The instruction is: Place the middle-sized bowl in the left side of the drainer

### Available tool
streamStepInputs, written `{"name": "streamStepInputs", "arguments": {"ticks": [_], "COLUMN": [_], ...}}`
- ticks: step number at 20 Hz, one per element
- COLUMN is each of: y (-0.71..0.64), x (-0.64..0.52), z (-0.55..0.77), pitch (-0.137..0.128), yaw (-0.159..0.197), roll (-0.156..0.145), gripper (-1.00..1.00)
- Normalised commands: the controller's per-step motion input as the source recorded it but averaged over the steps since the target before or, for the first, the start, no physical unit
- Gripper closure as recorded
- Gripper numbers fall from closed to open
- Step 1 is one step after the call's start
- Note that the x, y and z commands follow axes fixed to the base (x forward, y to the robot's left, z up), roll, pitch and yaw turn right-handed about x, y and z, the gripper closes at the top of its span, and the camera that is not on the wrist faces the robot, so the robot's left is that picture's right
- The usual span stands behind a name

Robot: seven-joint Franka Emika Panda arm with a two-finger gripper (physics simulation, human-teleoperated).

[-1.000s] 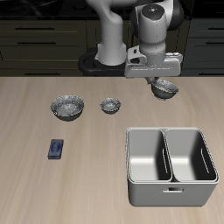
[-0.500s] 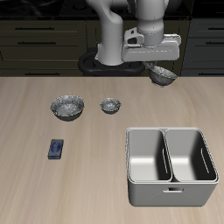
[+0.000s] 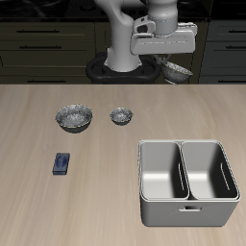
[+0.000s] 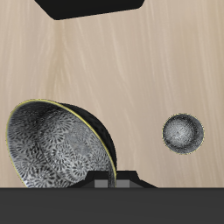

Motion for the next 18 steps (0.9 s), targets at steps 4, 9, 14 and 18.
{"name": "streamStepInputs", "arguments": {"ticks": [4, 9, 14, 18], "y": [-0.04, -0.06, -0.01, -0.05], "x": [0.04, 0.12, 0.1, 0.22], "z": [0.16, 0.19, 0.24, 0.22], "pitch": [-0.023, -0.006, -0.039, -0.016], "yaw": [0.013, 0.001, 0.013, 0.016], "roll": [-0.008, -0.017, -0.014, -0.041], "gripper": [1.0, 1.0, 1.0, 1.0]}}
